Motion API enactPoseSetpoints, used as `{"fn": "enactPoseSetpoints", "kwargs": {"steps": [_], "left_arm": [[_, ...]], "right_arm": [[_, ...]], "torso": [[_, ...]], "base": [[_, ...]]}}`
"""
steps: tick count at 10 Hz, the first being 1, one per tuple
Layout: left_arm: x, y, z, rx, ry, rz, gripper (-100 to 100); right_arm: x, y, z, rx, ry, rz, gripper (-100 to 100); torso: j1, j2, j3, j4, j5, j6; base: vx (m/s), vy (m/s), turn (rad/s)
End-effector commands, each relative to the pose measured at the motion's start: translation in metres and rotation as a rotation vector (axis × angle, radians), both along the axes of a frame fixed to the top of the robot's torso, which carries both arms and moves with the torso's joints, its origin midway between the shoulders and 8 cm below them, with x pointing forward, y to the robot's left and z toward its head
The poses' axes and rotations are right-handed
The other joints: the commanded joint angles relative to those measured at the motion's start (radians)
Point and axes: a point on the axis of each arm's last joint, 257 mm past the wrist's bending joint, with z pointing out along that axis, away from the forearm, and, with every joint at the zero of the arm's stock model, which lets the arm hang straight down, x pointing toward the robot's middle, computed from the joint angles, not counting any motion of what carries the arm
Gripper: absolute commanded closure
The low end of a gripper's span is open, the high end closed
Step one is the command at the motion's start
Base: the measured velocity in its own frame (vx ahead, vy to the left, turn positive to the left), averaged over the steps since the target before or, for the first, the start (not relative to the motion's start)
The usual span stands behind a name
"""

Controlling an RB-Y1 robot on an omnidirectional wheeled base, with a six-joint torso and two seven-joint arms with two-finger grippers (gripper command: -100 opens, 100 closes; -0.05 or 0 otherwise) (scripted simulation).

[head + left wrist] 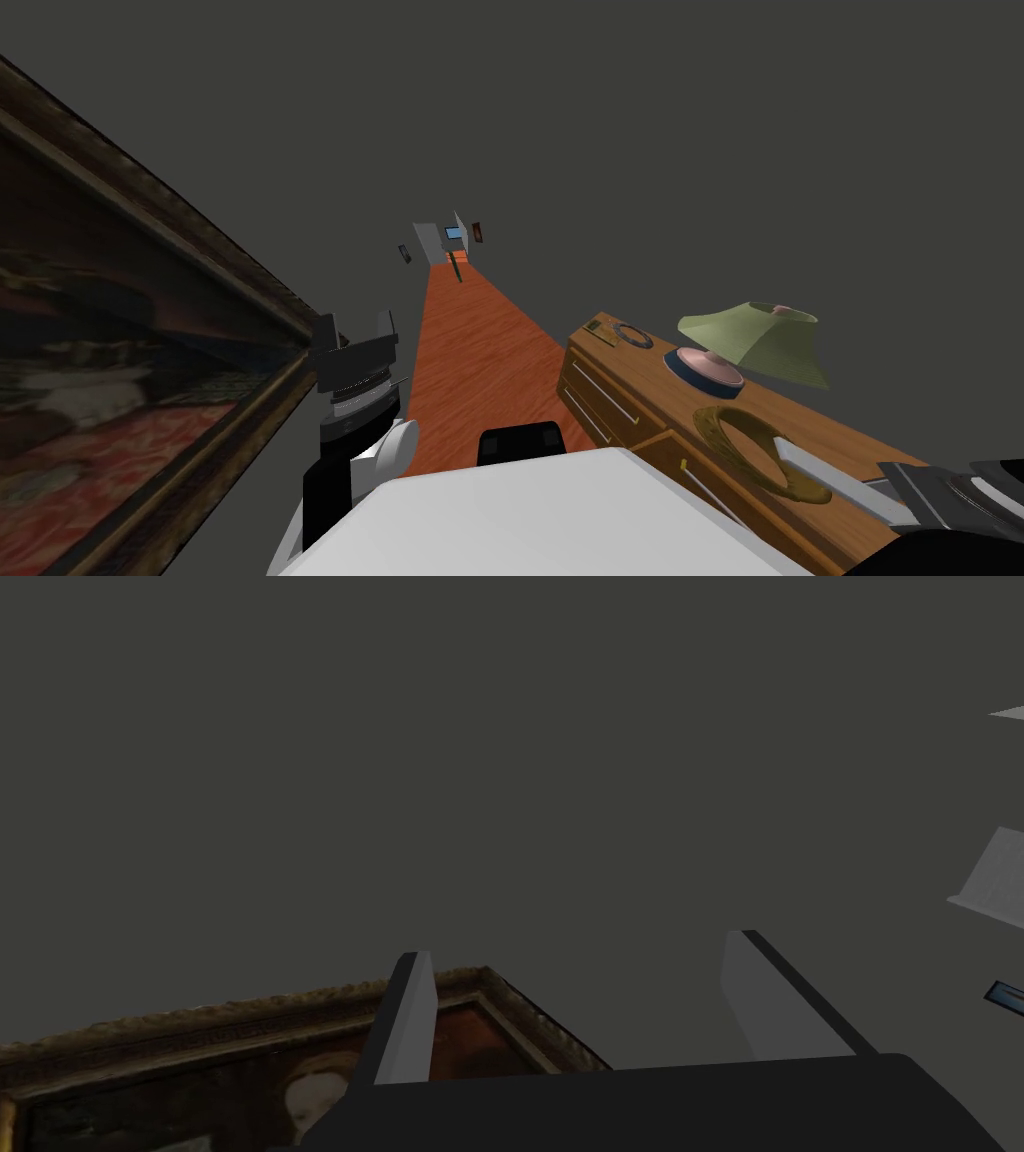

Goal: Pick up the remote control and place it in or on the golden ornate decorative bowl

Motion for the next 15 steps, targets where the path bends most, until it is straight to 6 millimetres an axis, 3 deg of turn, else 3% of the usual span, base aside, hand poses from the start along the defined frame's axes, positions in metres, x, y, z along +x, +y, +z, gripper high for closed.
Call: {"fn": "enactPoseSetpoints", "kwargs": {"steps": [1,6,8,9,13,14,15], "left_arm": [[0.0,0.0,0.0,0.0,0.0,0.0,0],[0.0,0.0,0.0,0.0,0.0,0.0,0],[0.0,0.0,0.0,0.0,0.0,0.0,0],[0.0,0.0,0.0,0.0,0.0,0.0,0],[0.0,0.0,0.0,0.0,0.0,0.0,0],[0.0,0.0,0.0,0.0,0.0,0.0,0],[0.0,0.0,0.0,0.0,0.0,0.0,0]], "right_arm": [[0.013,0.005,0.009,0.013,-0.009,0.024,100],[0.034,0.014,0.022,0.02,-0.013,0.077,100],[0.033,0.015,0.022,0.02,-0.012,0.079,100],[0.035,0.015,0.023,0.019,-0.013,0.081,-100],[0.035,0.015,0.023,0.018,-0.014,0.081,-100],[0.035,0.015,0.023,0.018,-0.014,0.081,0],[0.043,0.012,0.038,0.019,-0.014,0.061,-100]], "torso": [[0.0,0.0,0.0,0.0,0.0,0.0],[-0.008,0.0,0.0,0.0,-0.001,0.0],[-0.012,0.001,0.001,0.0,-0.002,0.0],[-0.009,0.003,0.002,0.001,-0.002,0.001],[-0.004,0.005,0.003,0.001,-0.001,0.001],[-0.004,0.005,0.003,0.001,-0.001,0.001],[-0.004,0.005,0.003,0.001,-0.001,0.001]], "base": [[0.05,0.014,-0.021],[0.054,-0.046,-0.01],[0.031,-0.085,0.009],[0.005,-0.01,0.006],[0.0,0.0,0.0],[0.0,0.0,0.0],[-0.09,-0.008,0.135]]}}
